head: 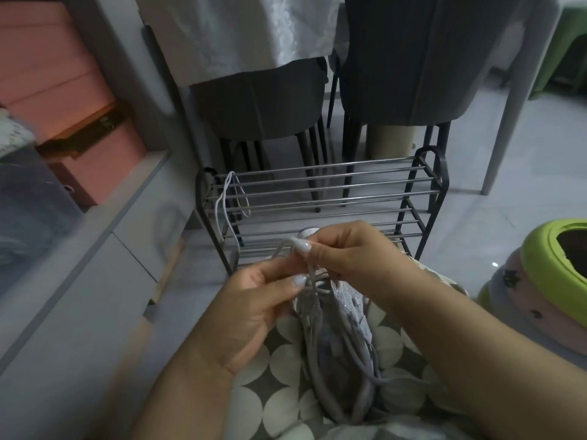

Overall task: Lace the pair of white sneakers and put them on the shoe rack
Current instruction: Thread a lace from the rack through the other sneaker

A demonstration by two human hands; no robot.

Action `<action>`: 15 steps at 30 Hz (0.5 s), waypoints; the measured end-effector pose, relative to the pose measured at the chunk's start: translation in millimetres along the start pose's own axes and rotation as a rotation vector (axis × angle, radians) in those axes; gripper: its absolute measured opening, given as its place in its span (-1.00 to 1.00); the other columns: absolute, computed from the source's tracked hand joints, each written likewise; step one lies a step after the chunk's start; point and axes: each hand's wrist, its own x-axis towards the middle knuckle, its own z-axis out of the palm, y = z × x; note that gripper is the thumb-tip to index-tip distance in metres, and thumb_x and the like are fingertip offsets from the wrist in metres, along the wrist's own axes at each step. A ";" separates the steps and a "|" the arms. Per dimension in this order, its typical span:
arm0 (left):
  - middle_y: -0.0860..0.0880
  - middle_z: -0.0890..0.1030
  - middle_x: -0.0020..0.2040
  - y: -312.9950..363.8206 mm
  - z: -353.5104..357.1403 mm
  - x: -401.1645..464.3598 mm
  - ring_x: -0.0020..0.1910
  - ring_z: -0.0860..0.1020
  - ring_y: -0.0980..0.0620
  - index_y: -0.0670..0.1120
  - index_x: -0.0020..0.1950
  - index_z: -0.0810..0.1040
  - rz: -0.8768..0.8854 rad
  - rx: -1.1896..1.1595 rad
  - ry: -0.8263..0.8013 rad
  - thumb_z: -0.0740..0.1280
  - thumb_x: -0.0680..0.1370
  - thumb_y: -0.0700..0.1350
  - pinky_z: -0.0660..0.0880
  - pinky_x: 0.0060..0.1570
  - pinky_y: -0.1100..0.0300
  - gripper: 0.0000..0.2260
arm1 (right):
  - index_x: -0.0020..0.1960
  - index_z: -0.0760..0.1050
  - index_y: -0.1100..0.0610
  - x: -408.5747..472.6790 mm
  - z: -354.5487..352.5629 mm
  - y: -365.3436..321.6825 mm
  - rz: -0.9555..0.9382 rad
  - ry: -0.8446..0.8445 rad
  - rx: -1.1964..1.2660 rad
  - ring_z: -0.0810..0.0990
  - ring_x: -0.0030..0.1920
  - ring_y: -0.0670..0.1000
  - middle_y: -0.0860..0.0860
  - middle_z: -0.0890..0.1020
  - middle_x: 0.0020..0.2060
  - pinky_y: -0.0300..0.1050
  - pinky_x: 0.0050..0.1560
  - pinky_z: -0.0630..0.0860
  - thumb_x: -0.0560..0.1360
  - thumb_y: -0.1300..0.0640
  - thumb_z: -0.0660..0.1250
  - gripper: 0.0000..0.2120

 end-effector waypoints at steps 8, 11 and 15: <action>0.04 0.58 -0.38 -5.5 3.0 -1.5 -0.41 0.49 0.16 -0.01 -0.18 0.71 0.104 0.191 0.138 0.37 0.35 -0.13 0.41 -0.44 0.29 -0.86 | -0.13 0.64 0.22 -2.3 7.0 0.1 0.040 -0.051 0.046 0.59 -0.37 -0.22 -0.07 0.63 -0.44 -0.40 -0.29 0.45 0.50 0.07 0.30 -0.76; -0.02 0.60 -0.38 2.4 -6.3 -2.1 -0.43 0.51 0.13 -0.15 -0.19 0.64 0.175 0.096 0.243 0.40 0.31 -0.13 0.46 -0.47 0.33 -0.86 | -0.17 0.65 0.00 -2.6 0.3 3.7 0.111 0.029 0.014 0.38 -0.50 -0.19 -0.14 0.45 -0.54 -0.30 -0.36 0.33 0.45 -0.12 0.25 -0.73; 0.02 0.61 -0.35 23.5 -28.6 -2.0 -0.40 0.54 0.18 -0.08 -0.24 0.63 0.367 -0.026 0.385 0.39 0.33 -0.12 0.51 -0.39 0.37 -0.93 | -0.19 0.66 0.07 -3.4 -10.2 13.9 0.128 0.139 -0.007 0.41 -0.44 -0.10 -0.06 0.52 -0.48 -0.28 -0.36 0.36 0.37 -0.20 0.24 -0.63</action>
